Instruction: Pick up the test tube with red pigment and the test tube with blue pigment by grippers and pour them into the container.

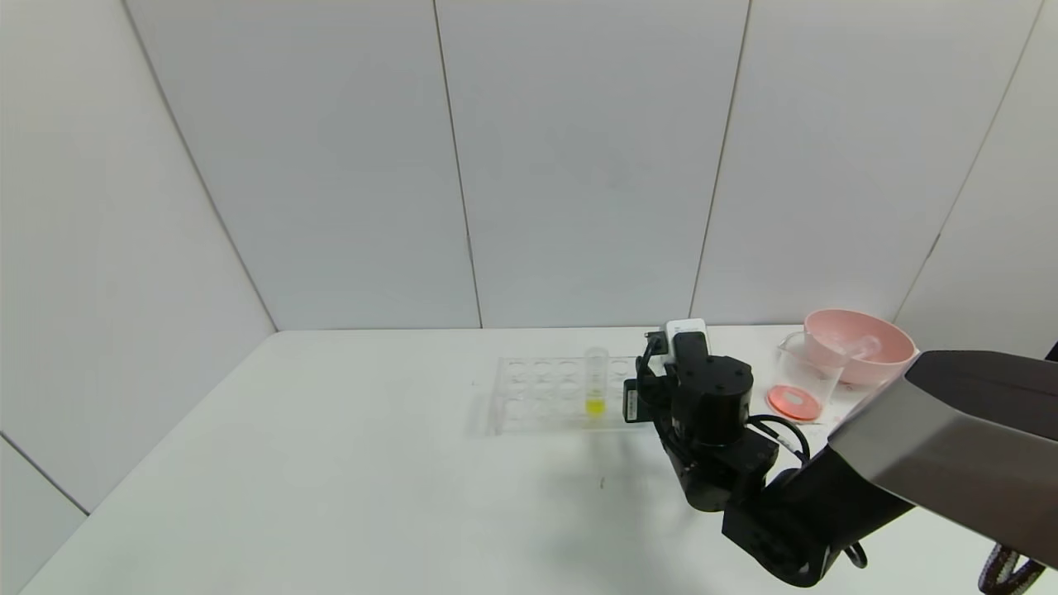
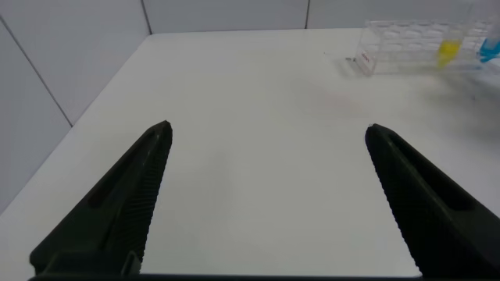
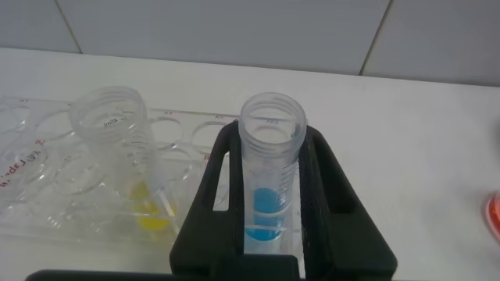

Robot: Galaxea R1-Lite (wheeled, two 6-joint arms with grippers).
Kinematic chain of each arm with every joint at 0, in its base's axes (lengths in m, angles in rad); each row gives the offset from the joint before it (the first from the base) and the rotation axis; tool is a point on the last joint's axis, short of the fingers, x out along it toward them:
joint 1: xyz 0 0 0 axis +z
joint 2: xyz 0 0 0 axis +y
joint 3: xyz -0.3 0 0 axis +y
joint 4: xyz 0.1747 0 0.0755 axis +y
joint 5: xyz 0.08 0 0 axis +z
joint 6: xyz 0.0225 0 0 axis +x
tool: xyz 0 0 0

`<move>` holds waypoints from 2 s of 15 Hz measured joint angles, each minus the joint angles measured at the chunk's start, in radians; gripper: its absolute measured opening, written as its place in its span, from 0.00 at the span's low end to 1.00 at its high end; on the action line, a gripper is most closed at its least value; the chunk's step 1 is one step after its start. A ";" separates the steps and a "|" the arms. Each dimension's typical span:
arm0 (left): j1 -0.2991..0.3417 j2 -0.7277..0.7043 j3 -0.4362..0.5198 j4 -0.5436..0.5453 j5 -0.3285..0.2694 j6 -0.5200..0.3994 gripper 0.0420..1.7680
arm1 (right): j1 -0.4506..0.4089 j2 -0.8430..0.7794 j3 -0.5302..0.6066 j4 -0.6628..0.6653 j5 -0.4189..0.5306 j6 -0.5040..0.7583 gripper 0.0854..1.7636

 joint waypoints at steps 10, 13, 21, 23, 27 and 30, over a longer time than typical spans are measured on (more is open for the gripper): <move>0.000 0.000 0.000 0.000 0.000 0.000 1.00 | -0.008 -0.121 -0.052 0.006 0.017 -0.104 0.23; 0.000 0.000 0.000 0.000 0.000 0.000 1.00 | -0.006 -0.132 -0.047 0.004 0.017 -0.105 0.23; 0.000 0.000 0.000 0.000 0.000 0.000 1.00 | -0.020 -0.217 0.020 0.078 0.077 -0.098 0.23; 0.000 0.000 0.000 0.000 0.000 0.000 1.00 | -0.053 -0.291 0.073 0.127 0.159 -0.089 0.23; 0.000 0.000 0.000 0.000 0.000 0.000 1.00 | -0.201 -0.471 0.201 0.260 0.481 -0.044 0.23; 0.000 0.000 0.000 0.000 0.000 0.000 1.00 | -0.415 -0.602 0.276 0.335 0.810 -0.033 0.23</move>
